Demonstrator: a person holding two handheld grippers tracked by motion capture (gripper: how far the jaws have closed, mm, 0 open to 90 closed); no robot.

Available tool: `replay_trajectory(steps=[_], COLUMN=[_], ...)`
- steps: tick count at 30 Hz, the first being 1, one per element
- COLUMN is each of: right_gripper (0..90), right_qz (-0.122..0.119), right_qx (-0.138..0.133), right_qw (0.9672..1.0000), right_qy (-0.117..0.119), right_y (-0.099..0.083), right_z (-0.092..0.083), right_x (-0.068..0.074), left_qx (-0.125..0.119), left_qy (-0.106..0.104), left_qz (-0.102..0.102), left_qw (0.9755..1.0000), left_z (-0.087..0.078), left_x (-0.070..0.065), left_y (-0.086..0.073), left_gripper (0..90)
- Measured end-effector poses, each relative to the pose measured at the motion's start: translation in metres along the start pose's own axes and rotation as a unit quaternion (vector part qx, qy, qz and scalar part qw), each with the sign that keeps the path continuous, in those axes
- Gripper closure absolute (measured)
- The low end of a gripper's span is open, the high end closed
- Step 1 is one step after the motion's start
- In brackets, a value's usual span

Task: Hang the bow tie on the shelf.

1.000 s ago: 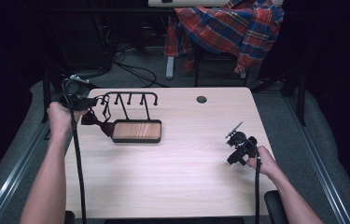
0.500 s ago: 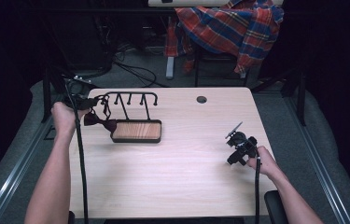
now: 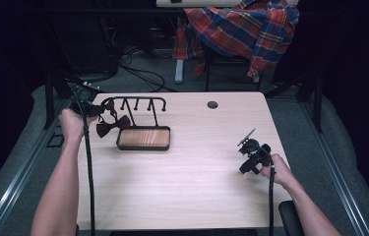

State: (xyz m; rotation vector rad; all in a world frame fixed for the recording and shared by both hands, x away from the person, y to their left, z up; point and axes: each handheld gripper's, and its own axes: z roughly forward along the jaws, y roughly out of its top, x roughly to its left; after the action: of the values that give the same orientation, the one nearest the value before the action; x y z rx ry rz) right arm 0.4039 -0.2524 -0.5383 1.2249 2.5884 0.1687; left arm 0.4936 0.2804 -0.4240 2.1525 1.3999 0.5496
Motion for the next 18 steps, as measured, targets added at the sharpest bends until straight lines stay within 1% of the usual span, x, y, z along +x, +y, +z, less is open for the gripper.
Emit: replay_trajectory(steps=[1, 4, 5, 6, 8, 14, 15, 16, 18], right_gripper=[15.6, 15.6, 15.6, 15.6, 15.6, 15.6, 15.6, 15.6, 15.6], right_qz=[0.016, 0.006, 0.007, 0.015, 0.015, 0.015, 0.001, 0.006, 0.006], right_qx=[-0.019, -0.011, -0.011, -0.020, -0.020, -0.019, -0.004, -0.011, -0.011], right_qw=[0.9997, 0.9999, 0.9999, 0.9997, 0.9997, 0.9997, 1.0000, 0.9999, 0.9999], right_qy=[0.002, 0.001, 0.001, 0.002, 0.002, 0.001, -0.001, 0.001, 0.001], right_y=[-0.0014, -0.0007, -0.0007, -0.0014, -0.0014, -0.0013, -0.0002, -0.0007, -0.0007], right_z=[0.0028, 0.0018, 0.0018, 0.0030, 0.0028, 0.0030, 0.0009, 0.0018, 0.0018], right_x=[0.0021, 0.0012, 0.0012, 0.0023, 0.0022, 0.0022, 0.0005, 0.0012, 0.0012], left_qx=[-0.002, 0.000, -0.001, 0.000, 0.005, 0.009, 0.010, 0.010, 0.011], left_qy=[0.002, 0.005, 0.005, 0.004, 0.002, -0.006, -0.008, -0.008, -0.006], left_qz=[0.000, 0.006, 0.006, 0.005, 0.004, 0.001, 0.002, 0.002, 0.001], left_qw=[1.0000, 1.0000, 1.0000, 1.0000, 1.0000, 0.9999, 0.9999, 0.9999, 0.9999], left_z=[0.0010, 0.0020, 0.0024, 0.0032, 0.0050, 0.0069, 0.0068, 0.0067, 0.0063], left_x=[-0.0006, -0.0020, -0.0019, -0.0014, 0.0001, 0.0014, 0.0015, 0.0015, 0.0014], left_y=[-0.0001, 0.0012, 0.0011, 0.0010, 0.0003, -0.0043, -0.0049, -0.0054, -0.0064], left_gripper=[88.3, 88.0, 87.8, 87.6, 86.2, 79.1, 78.0, 77.0, 73.2])
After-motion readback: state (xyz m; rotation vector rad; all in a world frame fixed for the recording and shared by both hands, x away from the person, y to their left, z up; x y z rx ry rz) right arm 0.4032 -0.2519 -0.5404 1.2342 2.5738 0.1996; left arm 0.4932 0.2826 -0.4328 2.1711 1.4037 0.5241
